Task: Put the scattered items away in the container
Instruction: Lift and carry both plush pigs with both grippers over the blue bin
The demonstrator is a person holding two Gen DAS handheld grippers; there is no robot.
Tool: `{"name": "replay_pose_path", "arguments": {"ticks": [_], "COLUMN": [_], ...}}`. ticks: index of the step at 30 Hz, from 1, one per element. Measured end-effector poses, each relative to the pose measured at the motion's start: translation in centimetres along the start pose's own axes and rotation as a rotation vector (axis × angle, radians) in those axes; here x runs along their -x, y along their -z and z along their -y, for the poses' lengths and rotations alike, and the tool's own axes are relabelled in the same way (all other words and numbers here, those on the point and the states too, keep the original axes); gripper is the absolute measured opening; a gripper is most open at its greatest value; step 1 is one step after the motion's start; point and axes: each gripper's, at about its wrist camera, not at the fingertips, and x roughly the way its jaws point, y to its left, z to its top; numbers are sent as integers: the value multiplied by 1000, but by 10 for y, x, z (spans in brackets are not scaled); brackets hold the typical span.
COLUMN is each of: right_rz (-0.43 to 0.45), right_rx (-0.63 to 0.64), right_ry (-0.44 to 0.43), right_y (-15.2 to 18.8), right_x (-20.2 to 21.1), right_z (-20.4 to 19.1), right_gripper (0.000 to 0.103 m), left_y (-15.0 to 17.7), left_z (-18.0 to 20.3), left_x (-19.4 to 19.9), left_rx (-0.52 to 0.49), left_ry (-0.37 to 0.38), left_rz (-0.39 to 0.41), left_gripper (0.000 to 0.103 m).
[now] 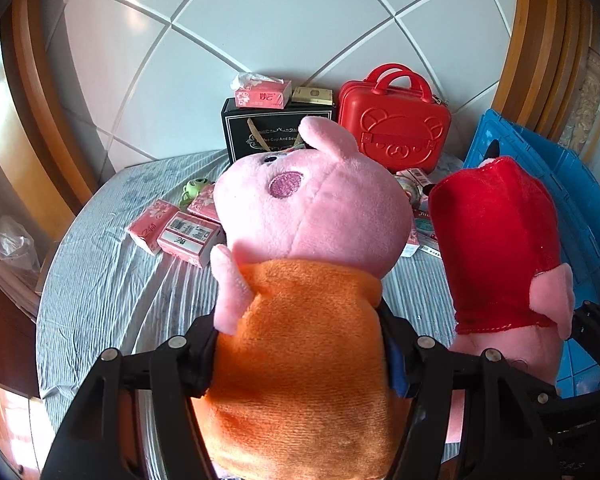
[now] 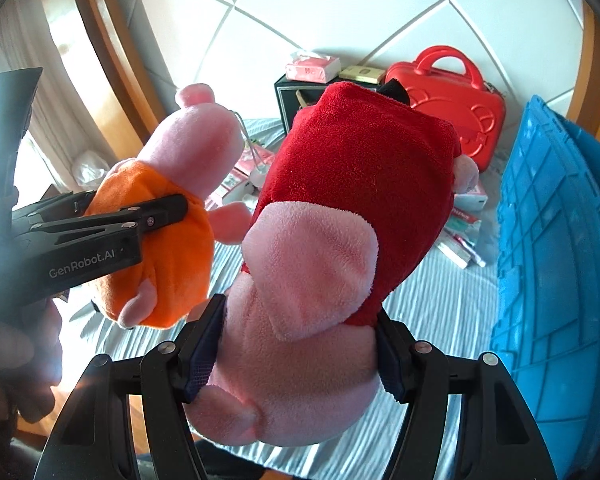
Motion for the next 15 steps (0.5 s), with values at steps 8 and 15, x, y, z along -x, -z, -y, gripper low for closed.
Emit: {"name": "replay_pose_path", "arguments": {"ticks": [8, 15], "right_rz": [57, 91], "right_rx": [-17, -41], "right_ry": [22, 34], "right_y": [0, 4], "right_x": [34, 66], "right_z": [21, 45], "right_gripper": [67, 67], "left_y": [-17, -37], "left_z": [32, 66], "left_x": [16, 32], "left_rx": [-37, -72], "left_ry": [26, 56], "left_rz": [44, 88], "left_gripper": [63, 63]}}
